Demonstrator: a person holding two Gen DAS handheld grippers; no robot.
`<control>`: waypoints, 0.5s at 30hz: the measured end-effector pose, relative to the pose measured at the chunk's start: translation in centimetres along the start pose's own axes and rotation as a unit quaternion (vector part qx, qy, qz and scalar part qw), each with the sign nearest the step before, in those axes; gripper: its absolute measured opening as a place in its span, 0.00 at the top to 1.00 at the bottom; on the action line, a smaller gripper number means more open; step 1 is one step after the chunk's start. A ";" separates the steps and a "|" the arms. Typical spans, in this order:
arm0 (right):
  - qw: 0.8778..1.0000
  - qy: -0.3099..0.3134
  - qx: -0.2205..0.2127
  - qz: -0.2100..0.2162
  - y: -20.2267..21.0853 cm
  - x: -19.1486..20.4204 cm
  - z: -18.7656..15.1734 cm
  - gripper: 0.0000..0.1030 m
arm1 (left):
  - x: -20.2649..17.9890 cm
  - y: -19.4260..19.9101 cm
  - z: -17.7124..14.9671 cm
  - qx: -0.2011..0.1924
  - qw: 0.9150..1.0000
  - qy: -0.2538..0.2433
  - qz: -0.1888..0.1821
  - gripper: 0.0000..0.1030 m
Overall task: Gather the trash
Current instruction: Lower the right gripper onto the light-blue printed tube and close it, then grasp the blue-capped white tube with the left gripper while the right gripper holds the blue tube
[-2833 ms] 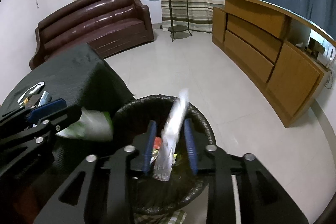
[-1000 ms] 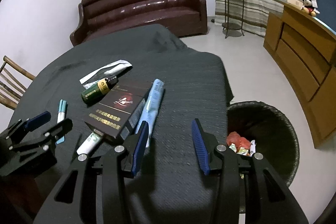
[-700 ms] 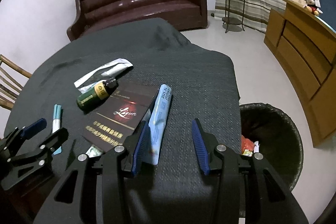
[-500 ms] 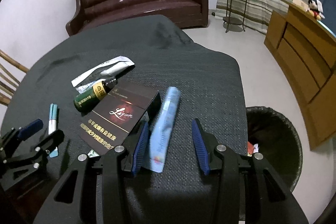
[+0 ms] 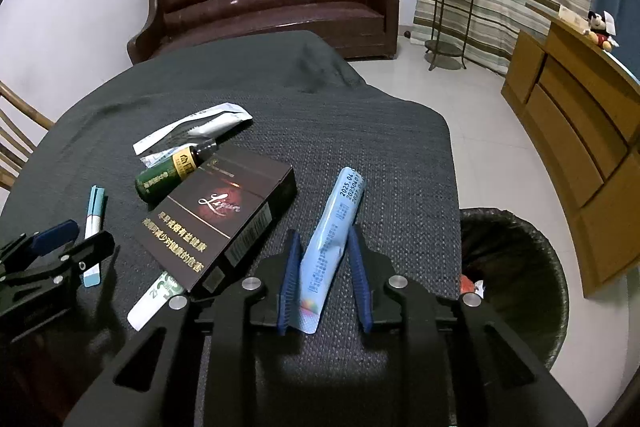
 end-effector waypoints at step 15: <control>1.000 -0.008 -0.004 0.011 0.2 -0.3 -0.1 0.78 | -0.2 0.3 0.1 -0.019 1.000 0.002 0.014 0.62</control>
Point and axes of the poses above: each gripper's, at about its wrist camera, not at the fingertips, and y roughly against the way its jaws point, x to its left, z to its top, the point moved 9 cm from there along -y, roughly the way its jaws point, and after that the axes turned 6 degrees about z, right-handed, at the moved point
